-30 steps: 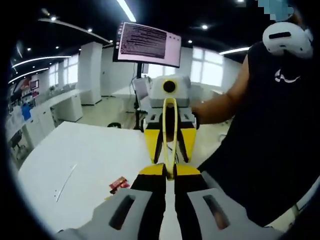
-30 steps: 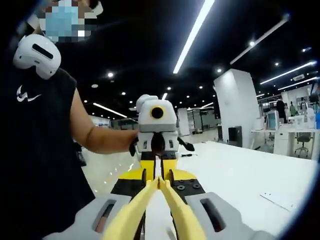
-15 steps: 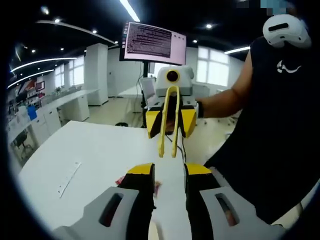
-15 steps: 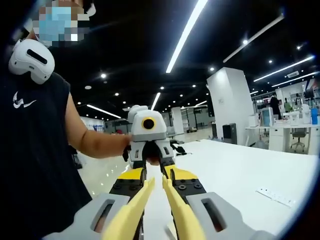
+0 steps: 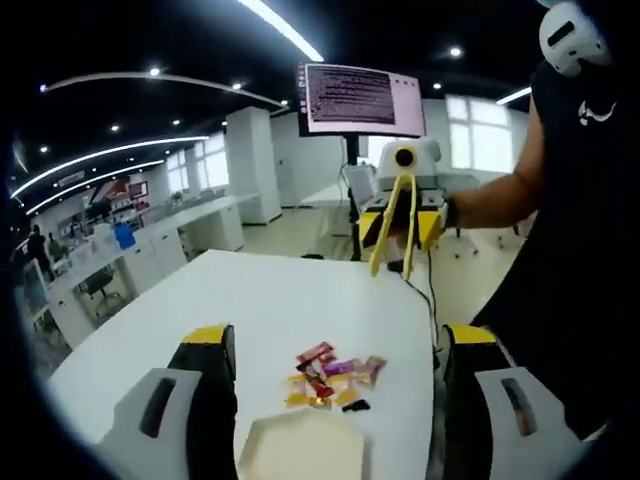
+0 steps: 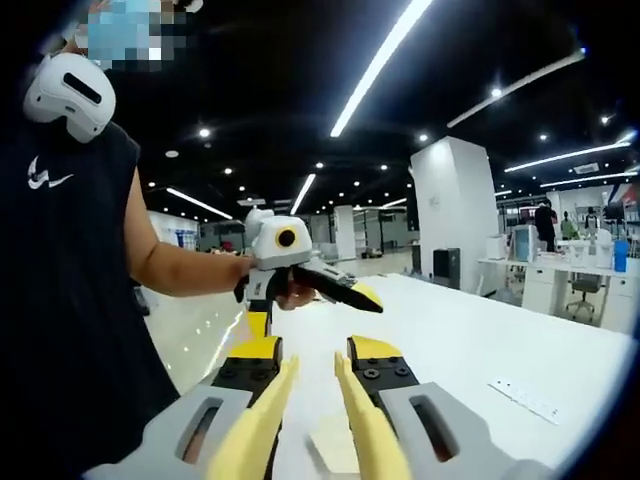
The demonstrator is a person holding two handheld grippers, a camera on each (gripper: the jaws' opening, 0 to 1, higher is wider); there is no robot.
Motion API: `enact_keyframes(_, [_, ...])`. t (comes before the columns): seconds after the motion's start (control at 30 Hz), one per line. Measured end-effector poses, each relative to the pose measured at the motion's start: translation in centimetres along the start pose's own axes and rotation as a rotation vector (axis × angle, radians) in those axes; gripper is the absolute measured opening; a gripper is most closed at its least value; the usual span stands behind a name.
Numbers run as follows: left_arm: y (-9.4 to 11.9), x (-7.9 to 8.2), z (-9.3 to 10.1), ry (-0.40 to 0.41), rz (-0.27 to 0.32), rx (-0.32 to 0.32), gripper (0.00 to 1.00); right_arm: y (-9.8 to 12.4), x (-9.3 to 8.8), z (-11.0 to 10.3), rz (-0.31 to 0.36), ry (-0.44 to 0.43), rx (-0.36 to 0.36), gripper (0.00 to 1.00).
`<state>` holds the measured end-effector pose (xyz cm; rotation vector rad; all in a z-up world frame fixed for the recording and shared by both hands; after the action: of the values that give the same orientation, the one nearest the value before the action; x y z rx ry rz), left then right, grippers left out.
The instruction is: Place the target food into the container with the food tongs after gripping and lifting it, then release it inside without dropping or visibly crushing the food.
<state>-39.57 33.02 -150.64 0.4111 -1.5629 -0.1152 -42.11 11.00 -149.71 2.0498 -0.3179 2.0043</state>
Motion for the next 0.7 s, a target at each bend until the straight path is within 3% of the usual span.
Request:
enact_keyframes(0.13, [1.1,-1.8,-0.1,0.021,-0.018,0.073,0.83,0.7,-0.8,0.5,-0.02,0.02,-0.024,0.26])
enact_keyframes(0.3, [3.0,-4.8,0.5,0.035,-0.015,0.205,0.94,1.5,-2.0,0.9,-0.065,0.052,-0.068,0.27])
enact_keyframes(0.37, [3.5,-5.6,0.8,0.045,-0.004,0.221,0.99,1.7,-2.6,1.2,-0.111,0.038,-0.083,0.27])
enact_keyframes(0.47, [4.3,-7.0,1.3,0.083,-0.007,0.252,0.99,1.9,-3.0,1.3,-0.116,0.03,-0.092,0.27])
enact_keyframes(0.57, [4.6,-8.4,1.6,0.067,-0.042,0.288,0.99,2.2,-3.5,1.6,-0.127,0.039,-0.124,0.26])
enact_keyframes(0.7, [4.5,-10.1,2.0,0.112,-0.03,0.313,0.99,2.3,-4.1,1.6,-0.142,0.034,-0.156,0.26])
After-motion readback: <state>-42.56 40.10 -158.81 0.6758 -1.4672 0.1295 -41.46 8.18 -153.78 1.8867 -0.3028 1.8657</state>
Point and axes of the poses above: the point that each gripper's makers call its tool centre point, and the gripper's own axes: y roughly backward along the fingers, z roughly to its right, x roughly out of its top, the point moved 8 cm from there along y, roughly backward along the fingers, and after that the axes turned 6 degrees about -x, right-handed, at the moved point
